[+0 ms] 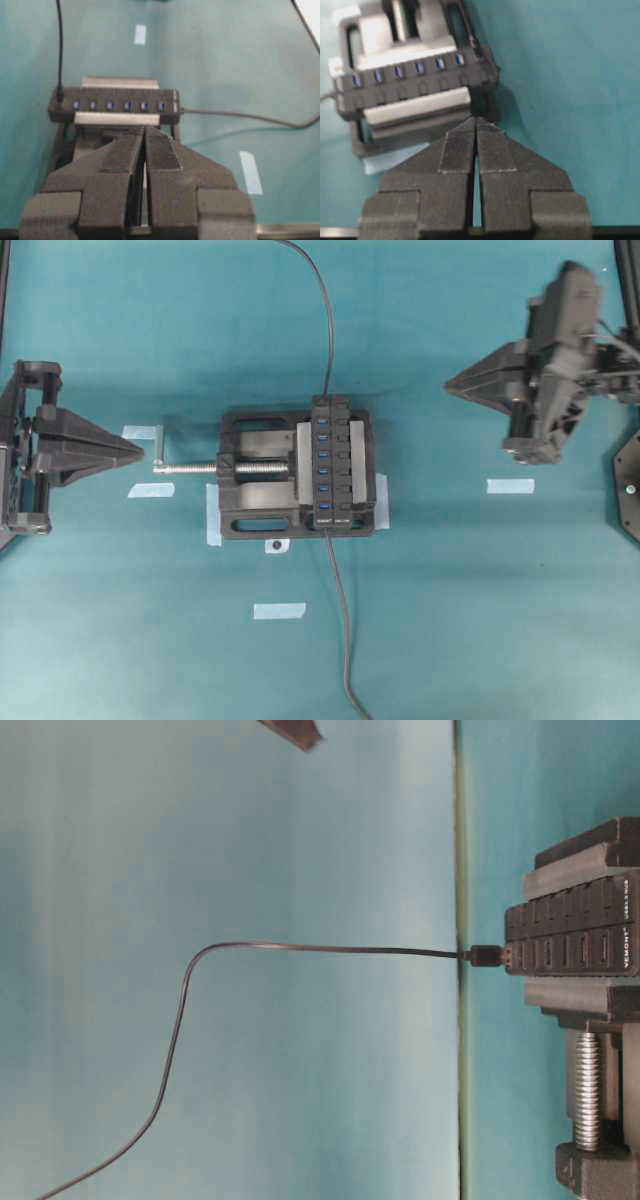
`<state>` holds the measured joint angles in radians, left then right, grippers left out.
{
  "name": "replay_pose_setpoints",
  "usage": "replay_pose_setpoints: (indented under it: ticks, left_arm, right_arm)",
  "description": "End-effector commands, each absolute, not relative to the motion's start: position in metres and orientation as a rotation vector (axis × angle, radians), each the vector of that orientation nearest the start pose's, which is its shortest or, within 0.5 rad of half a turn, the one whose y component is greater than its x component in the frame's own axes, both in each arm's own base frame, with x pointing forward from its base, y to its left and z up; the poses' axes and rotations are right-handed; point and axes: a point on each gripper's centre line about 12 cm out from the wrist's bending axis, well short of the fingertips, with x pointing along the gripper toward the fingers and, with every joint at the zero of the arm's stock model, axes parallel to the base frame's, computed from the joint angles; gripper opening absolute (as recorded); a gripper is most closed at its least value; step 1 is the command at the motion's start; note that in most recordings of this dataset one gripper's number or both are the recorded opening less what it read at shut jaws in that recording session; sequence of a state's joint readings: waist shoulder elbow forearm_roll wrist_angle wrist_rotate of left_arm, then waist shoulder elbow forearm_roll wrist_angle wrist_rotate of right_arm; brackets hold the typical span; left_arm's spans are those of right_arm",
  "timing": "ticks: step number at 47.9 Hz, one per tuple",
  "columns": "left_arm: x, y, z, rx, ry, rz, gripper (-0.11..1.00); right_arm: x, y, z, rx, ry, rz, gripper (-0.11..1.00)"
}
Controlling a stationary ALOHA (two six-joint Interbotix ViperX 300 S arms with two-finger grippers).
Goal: Insert the USB into the second port from the front of the fixed hub.
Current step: 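Move the right gripper toward the black USB plug beside the hub, then lower the open right gripper around the USB plug at the hub's end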
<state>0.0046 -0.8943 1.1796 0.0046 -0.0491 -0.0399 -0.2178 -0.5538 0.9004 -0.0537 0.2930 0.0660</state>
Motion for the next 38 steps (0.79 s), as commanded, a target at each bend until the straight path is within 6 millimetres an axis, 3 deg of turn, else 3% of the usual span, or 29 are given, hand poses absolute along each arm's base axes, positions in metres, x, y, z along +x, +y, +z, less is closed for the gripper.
replay_pose_setpoints:
  ticks: [1,12,38]
  left_arm:
    - [0.209,0.001,0.259,-0.036,0.210,0.010,0.00]
    - [0.210,0.002,0.258,-0.035,0.231,0.011,0.00]
    - [0.210,0.002,0.256,-0.036,0.250,0.012,0.00]
  right_arm:
    - [0.273,-0.066,0.251,0.050,0.635,-0.234,0.00]
    - [0.294,-0.079,0.246,-0.010,0.683,-0.230,0.00]
    - [0.349,-0.100,0.216,-0.092,0.779,-0.199,0.00]
